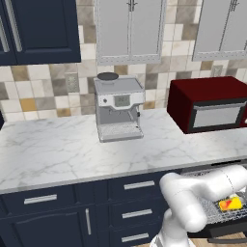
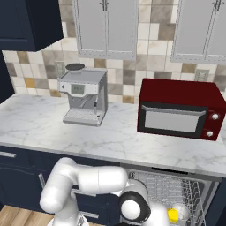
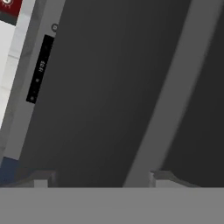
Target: Pick up the cup and bowl from the counter, place them in the dishwasher, and close the dishwasher door.
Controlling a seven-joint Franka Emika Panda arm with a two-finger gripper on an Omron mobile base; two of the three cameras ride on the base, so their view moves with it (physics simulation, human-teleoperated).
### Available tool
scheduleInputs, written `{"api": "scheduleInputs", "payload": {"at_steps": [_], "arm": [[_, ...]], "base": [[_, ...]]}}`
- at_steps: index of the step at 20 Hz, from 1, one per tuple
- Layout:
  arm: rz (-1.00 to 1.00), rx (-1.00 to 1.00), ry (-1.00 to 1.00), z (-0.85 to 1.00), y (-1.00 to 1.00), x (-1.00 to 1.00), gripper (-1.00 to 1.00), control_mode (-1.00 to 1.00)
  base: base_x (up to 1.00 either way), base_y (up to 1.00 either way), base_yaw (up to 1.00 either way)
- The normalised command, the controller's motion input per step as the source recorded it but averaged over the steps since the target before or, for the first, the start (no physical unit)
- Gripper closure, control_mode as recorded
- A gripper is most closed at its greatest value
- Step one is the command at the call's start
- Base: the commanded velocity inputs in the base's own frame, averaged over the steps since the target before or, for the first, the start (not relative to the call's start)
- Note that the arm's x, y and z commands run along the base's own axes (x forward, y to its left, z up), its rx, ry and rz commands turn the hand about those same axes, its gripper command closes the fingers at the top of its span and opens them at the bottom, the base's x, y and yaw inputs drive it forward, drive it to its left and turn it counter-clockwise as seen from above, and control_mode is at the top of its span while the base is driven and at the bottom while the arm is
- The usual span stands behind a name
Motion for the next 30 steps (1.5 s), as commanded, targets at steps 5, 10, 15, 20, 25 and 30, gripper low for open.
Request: {"api": "scheduleInputs", "payload": {"at_steps": [5,10,15,20,25,30], "arm": [[0.0,0.0,-0.05,-0.03,-0.22,0.8,-1.0,-1.0],[-0.05,0.0,-0.16,0.14,-0.19,0.93,-1.0,-1.0],[-0.08,0.0,-0.24,0.32,-0.13,1.0,-1.0,-1.0],[-0.09,0.0,-0.2,0.21,-0.15,0.99,-1.0,-1.0],[-0.08,0.0,-0.13,0.0,-0.14,0.99,-1.0,-1.0],[-0.07,0.0,-0.07,0.0,-0.13,1.0,-1.0,-1.0]], "base": [[0.0,0.0,0.0],[0.0,0.0,0.0],[0.0,0.0,0.0],[0.0,0.0,0.0],[0.0,0.0,0.0],[0.0,0.0,0.0]]}}
